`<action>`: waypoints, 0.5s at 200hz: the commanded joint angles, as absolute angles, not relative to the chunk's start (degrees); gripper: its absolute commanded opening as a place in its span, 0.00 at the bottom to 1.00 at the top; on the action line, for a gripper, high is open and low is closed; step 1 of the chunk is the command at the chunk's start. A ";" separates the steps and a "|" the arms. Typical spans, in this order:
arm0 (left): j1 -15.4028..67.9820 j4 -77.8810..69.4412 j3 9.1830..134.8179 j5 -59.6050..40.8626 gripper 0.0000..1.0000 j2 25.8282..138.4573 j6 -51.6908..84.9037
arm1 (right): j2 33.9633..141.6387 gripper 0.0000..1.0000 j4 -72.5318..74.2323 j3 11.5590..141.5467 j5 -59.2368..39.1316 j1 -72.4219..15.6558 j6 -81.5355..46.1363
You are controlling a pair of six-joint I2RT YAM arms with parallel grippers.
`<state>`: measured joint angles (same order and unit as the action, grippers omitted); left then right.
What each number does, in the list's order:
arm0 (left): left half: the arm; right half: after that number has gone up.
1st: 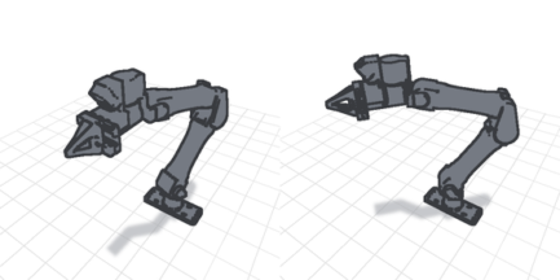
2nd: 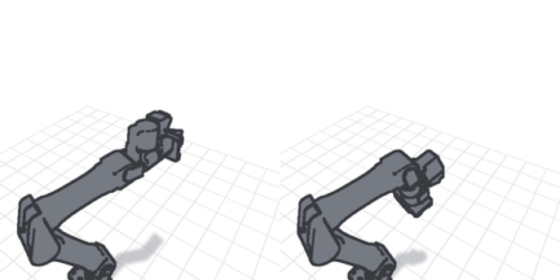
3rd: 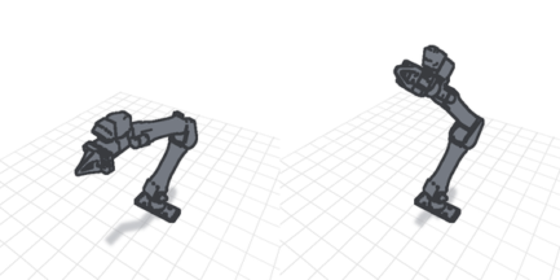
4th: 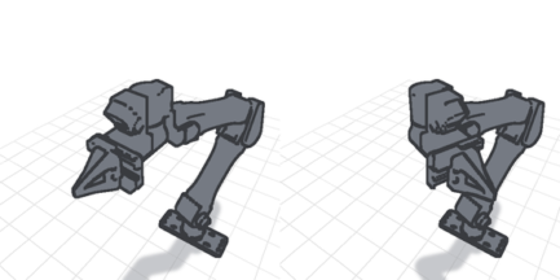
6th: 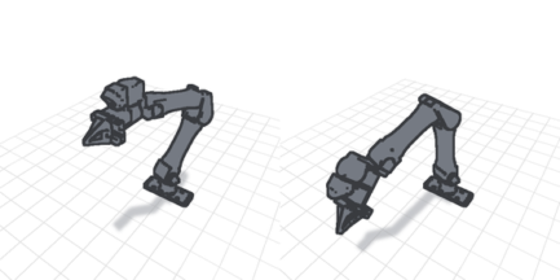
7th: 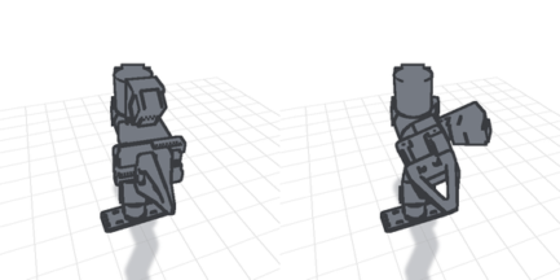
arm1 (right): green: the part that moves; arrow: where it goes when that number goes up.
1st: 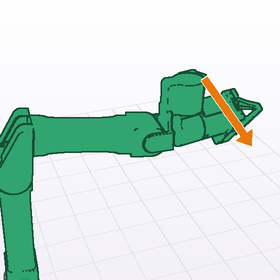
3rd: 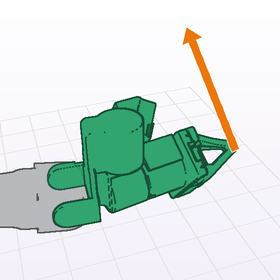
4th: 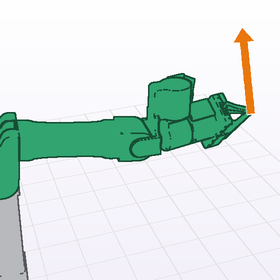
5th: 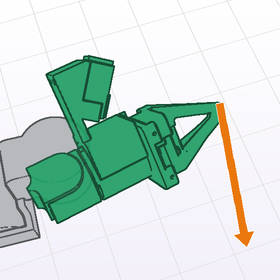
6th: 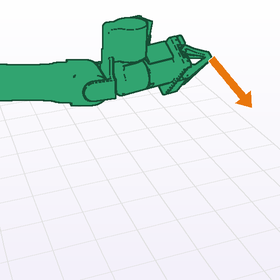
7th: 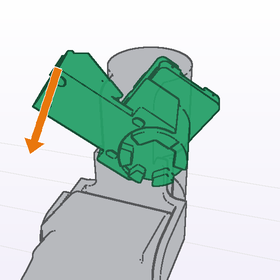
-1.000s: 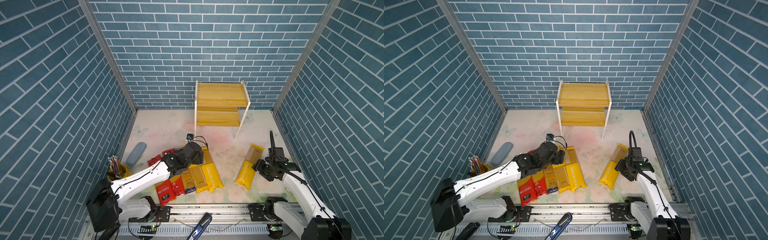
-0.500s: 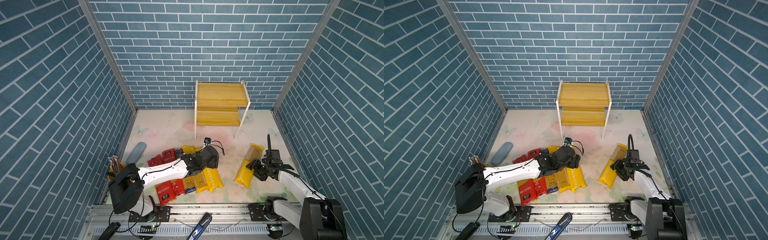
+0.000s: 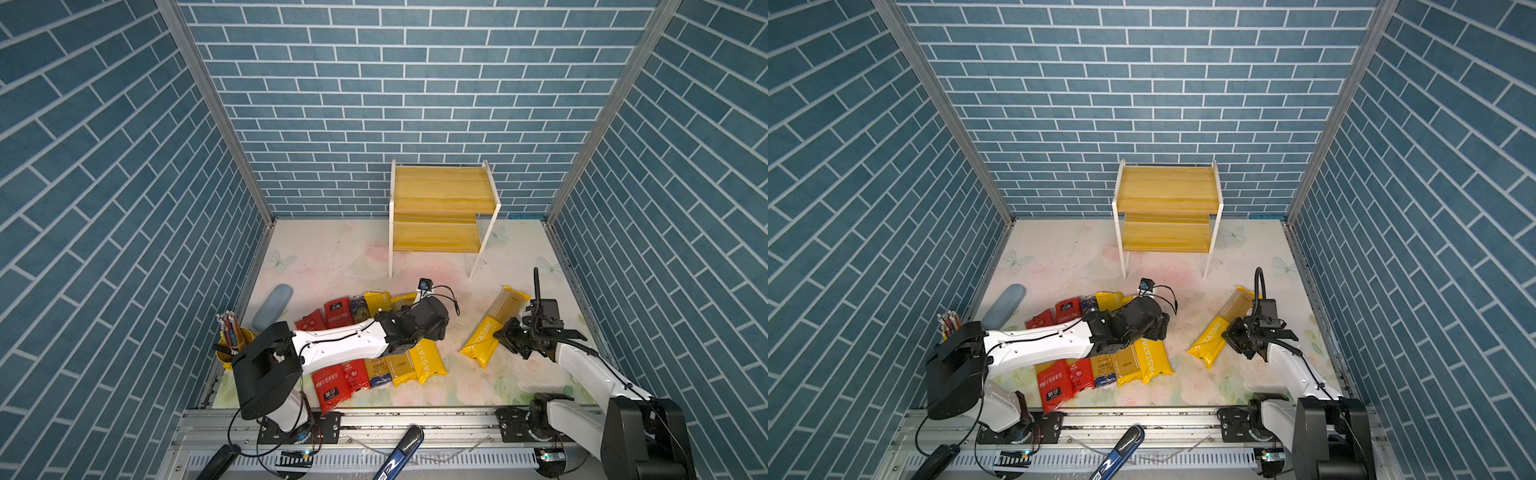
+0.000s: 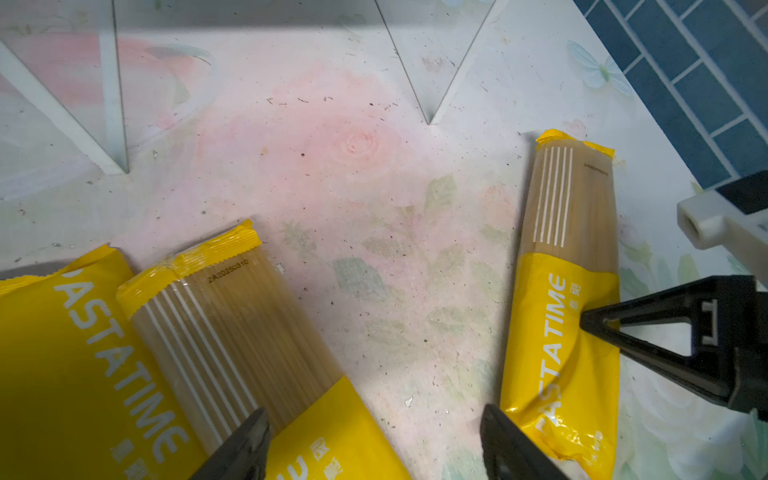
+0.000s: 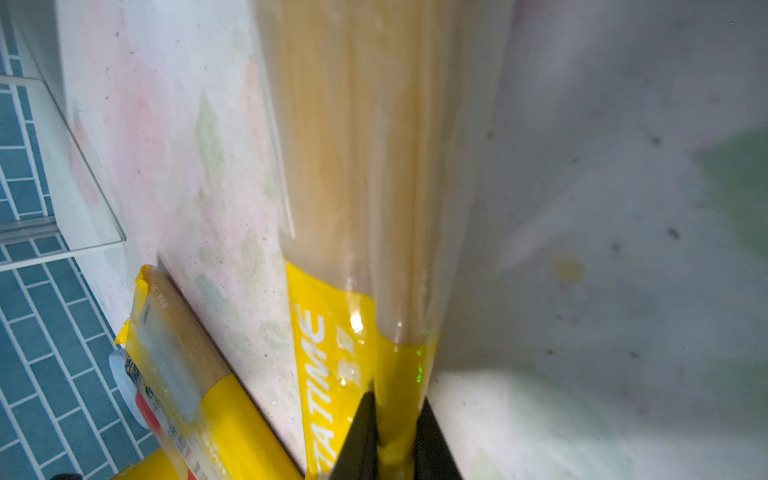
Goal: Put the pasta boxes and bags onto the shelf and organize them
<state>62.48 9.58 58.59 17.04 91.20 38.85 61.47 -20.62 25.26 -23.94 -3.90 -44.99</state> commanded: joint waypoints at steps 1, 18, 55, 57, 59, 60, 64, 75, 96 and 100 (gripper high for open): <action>62.85 9.20 60.12 18.07 0.80 91.42 38.97 | 60.38 0.10 -25.32 29.89 -23.88 -6.15 -41.08; 62.85 9.58 60.12 19.00 0.80 91.16 38.85 | 59.91 0.08 -27.19 31.54 -23.89 -8.56 -40.44; 62.83 9.65 58.81 20.10 0.80 89.98 39.19 | 58.55 0.05 -31.02 35.12 -23.11 -14.18 -40.42; 62.82 9.69 58.73 20.12 0.80 89.97 39.20 | 58.47 0.05 -31.14 35.48 -23.12 -14.47 -40.49; 62.84 9.67 58.72 20.08 0.80 89.93 39.24 | 58.39 0.04 -31.38 35.81 -23.07 -14.73 -40.56; 62.84 9.71 58.67 20.10 0.80 89.92 39.26 | 58.37 0.04 -31.56 35.92 -23.05 -14.88 -40.58; 62.84 9.74 58.63 20.19 0.80 89.91 39.31 | 58.29 0.04 -32.03 36.60 -22.95 -15.36 -40.72; 62.84 10.32 58.75 20.45 0.81 89.87 39.58 | 58.19 0.03 -33.45 38.61 -22.65 -16.80 -41.10; 62.83 11.37 59.11 21.23 0.81 89.86 40.15 | 58.64 0.02 -36.35 42.46 -19.61 -21.31 -41.65; 62.81 11.19 59.07 21.22 0.81 89.86 40.21 | 58.87 0.02 -36.64 43.23 -18.90 -22.40 -41.66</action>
